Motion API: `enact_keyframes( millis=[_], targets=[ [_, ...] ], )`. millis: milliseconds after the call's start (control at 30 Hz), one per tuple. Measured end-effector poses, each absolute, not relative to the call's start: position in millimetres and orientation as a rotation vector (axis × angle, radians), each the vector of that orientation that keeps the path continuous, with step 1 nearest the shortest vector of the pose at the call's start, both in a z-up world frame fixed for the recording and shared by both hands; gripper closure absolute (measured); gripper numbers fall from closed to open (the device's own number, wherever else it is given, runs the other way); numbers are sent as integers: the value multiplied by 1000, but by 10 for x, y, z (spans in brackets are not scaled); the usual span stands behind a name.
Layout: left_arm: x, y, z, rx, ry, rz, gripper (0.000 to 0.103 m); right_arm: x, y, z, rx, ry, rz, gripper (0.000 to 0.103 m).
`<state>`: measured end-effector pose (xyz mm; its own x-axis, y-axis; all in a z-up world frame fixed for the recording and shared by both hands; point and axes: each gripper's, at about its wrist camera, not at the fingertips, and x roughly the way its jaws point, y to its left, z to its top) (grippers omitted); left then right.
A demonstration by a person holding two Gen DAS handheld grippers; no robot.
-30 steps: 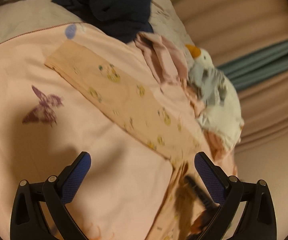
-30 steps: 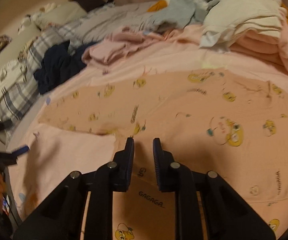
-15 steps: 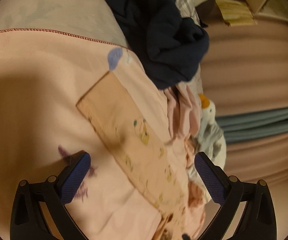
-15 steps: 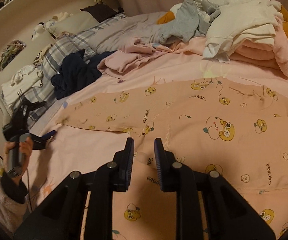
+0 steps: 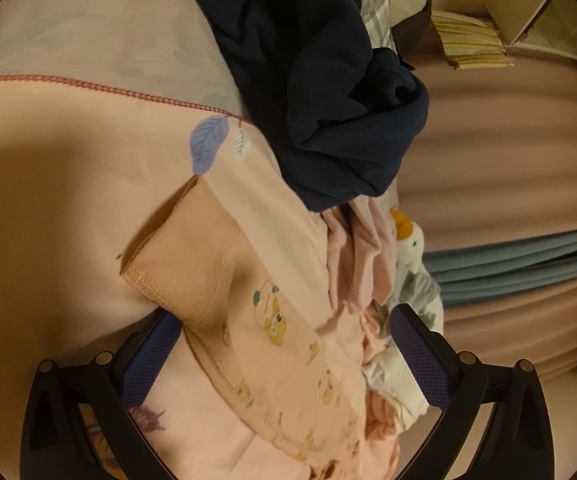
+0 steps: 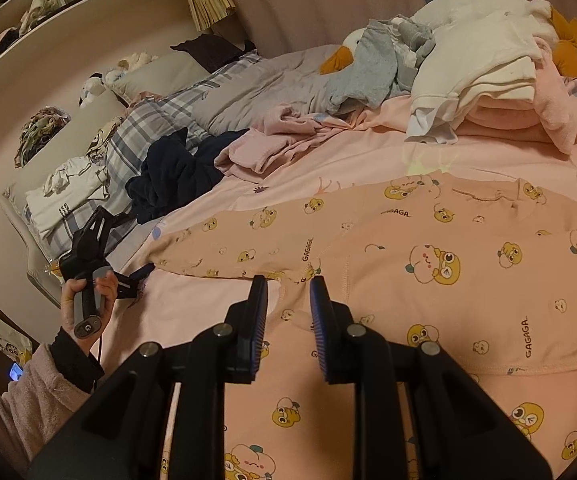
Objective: Fold small clothes
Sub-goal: 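Grasp the cuff of the other sleeve with the left tool, then fold the held sleeve across the shirt body and open the left tool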
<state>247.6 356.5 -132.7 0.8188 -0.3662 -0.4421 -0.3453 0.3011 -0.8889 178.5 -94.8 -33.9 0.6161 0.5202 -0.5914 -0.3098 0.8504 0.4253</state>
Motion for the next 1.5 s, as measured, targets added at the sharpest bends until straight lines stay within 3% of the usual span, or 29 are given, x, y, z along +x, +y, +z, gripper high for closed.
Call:
enact_keyframes(
  millis=[100, 167, 233, 333, 400, 633, 767, 1033, 1267, 1500],
  targets=[
    [2514, 3533, -1310, -1256, 669, 24, 6, 1769, -954, -335, 294, 768, 489, 79],
    [2530, 3517, -1319, -1221, 693, 70, 24, 1768, -957, -348, 295, 771, 490, 76],
    [2565, 3508, -1369, -1193, 744, 110, 61, 1770, -961, -367, 290, 778, 481, 75],
    [2595, 3498, -1424, -1145, 790, 145, 84, 1750, -979, -392, 290, 785, 477, 75],
    [2609, 3464, -1401, -1081, 818, 187, 92, 1737, -1003, -403, 288, 788, 467, 75],
    [2665, 2987, -840, -833, 790, 141, 96, 1646, -1207, -363, 306, 776, 420, 75],
    [2663, 2408, -289, -648, 737, 44, 96, 1555, -1361, -348, 330, 768, 392, 73],
    [2598, 1200, 329, -432, 705, -139, 96, 1213, -1774, -303, 394, 734, 328, 69],
    [2474, 33, 378, -290, 764, -296, 96, 874, -2274, -329, 457, 715, 252, 68],
    [2334, -929, -5, -115, 855, -360, 96, 547, -2705, -451, 515, 707, 170, 68]
  ],
)
